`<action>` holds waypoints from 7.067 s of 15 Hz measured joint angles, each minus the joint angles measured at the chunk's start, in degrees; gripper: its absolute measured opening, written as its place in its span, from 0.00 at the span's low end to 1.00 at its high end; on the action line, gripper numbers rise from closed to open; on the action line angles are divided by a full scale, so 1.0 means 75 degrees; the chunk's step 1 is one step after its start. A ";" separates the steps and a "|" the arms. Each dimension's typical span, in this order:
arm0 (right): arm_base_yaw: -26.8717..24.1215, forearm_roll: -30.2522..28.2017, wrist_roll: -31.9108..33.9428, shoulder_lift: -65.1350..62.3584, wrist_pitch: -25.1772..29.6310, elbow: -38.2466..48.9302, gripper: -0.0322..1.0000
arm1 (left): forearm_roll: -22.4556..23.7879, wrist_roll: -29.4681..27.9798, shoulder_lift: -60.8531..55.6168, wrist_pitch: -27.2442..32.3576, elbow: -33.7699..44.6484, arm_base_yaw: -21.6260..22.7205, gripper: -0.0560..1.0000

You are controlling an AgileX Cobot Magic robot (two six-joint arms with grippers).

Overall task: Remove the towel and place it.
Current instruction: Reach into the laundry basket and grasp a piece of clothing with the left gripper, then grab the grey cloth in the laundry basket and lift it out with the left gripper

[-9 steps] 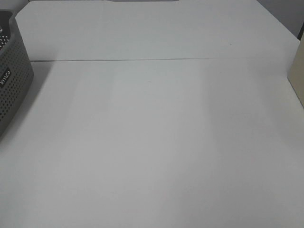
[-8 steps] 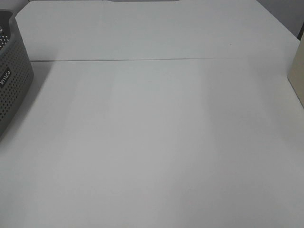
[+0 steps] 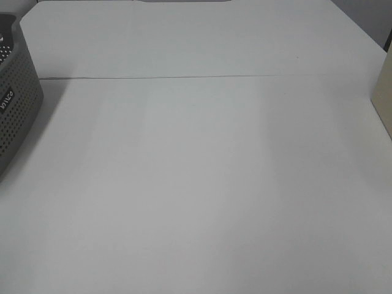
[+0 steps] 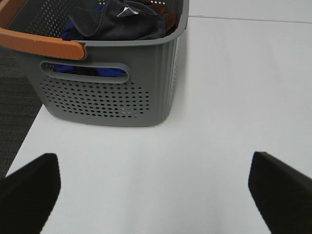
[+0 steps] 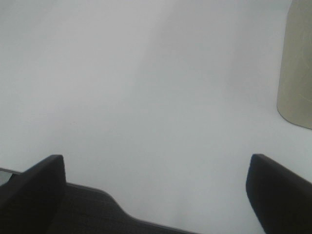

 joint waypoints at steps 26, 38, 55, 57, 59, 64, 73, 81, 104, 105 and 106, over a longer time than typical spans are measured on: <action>0.0000 0.0000 0.0000 0.0000 0.0000 0.0000 0.95 | 0.0359 0.0634 0.4102 -0.0092 -0.1925 0.0000 0.96; 0.0000 0.0000 0.0000 0.0000 0.0000 0.0000 0.95 | -0.0481 0.2147 0.9832 0.0680 -0.5416 0.0000 0.93; 0.0000 0.0000 0.0000 0.0000 0.0000 0.0000 0.95 | -0.2857 0.5699 1.3125 0.1062 -0.8113 0.2376 0.92; 0.0000 0.0000 0.0000 0.0000 0.0000 0.0000 0.95 | -0.3407 0.6096 1.3522 0.1070 -0.8189 0.2827 0.91; 0.0000 0.0000 0.0000 0.0000 0.0000 0.0000 0.95 | -0.3476 0.6157 1.3995 0.1077 -0.8464 0.3140 0.91; 0.0000 0.0000 0.0000 0.0000 0.0000 0.0000 0.95 | -0.3476 0.6310 1.4790 0.1077 -0.9717 0.3293 0.74; 0.0000 0.0000 0.0000 0.0000 0.0000 0.0000 0.95 | -0.3384 0.9320 1.5294 0.0894 -0.9817 0.3407 0.64; 0.0000 0.0008 0.0000 0.0000 0.0000 0.0000 0.95 | -0.4576 0.9397 1.6134 0.0474 -0.9840 0.4110 0.64; 0.0000 0.0008 0.0000 0.0000 0.0000 0.0000 0.95 | -0.5844 0.9160 1.6547 0.0588 -0.9840 0.4110 0.11; 0.0000 0.0008 0.0000 0.0000 0.0000 0.0000 0.95 | -0.5905 0.9267 1.6547 0.0733 -0.9840 0.4110 0.06; 0.0000 0.0008 0.0000 0.0000 0.0000 0.0000 0.95 | -0.5928 0.9312 1.6547 0.0825 -0.9840 0.4110 0.05</action>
